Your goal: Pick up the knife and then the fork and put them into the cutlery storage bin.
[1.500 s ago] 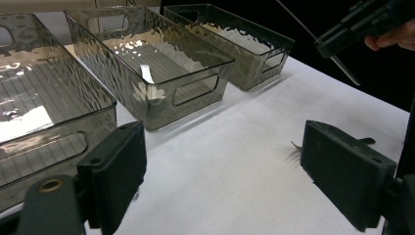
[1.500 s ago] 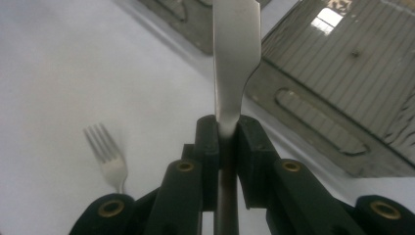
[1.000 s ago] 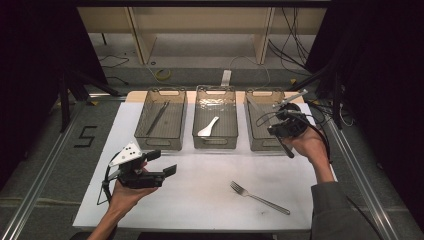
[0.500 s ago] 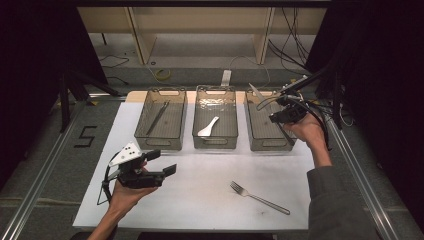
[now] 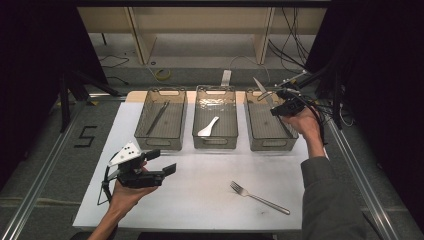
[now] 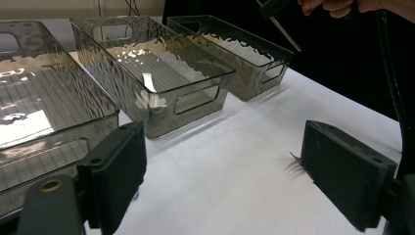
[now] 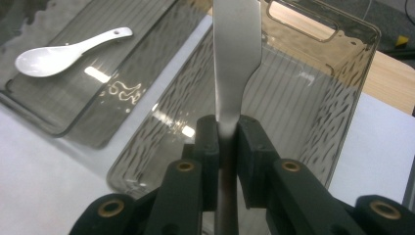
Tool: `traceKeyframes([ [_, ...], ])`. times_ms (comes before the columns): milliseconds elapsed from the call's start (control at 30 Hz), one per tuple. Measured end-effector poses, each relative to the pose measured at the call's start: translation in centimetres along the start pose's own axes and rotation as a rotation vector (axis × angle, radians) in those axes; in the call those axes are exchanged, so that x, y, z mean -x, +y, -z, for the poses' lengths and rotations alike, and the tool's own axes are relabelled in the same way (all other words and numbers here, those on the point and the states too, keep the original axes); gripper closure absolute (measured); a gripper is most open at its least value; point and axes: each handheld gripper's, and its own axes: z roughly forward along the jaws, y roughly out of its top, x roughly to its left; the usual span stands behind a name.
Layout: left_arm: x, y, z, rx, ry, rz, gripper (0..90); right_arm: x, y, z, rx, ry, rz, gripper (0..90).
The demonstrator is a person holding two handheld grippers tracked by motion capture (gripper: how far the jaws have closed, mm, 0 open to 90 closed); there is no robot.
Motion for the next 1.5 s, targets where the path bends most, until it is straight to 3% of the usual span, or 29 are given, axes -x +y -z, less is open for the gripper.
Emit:
traceKeyframes([
  [500, -0.1, 0.0, 0.0, 0.01, -0.003, 0.001, 16.8, 0.9, 0.9, -1.4, -0.009, -0.06, -0.005, 80.8],
  [733, 0.0, 0.0, -0.1, 0.01, -0.005, 0.002, 16.8, 1.3, 0.9, -1.9, -0.008, -0.058, -0.024, 80.7],
  [1500, 0.1, 0.0, 0.0, 0.006, -0.004, -0.002, 16.8, 1.3, -0.9, -5.1, -0.064, -0.088, -0.026, 80.7],
])
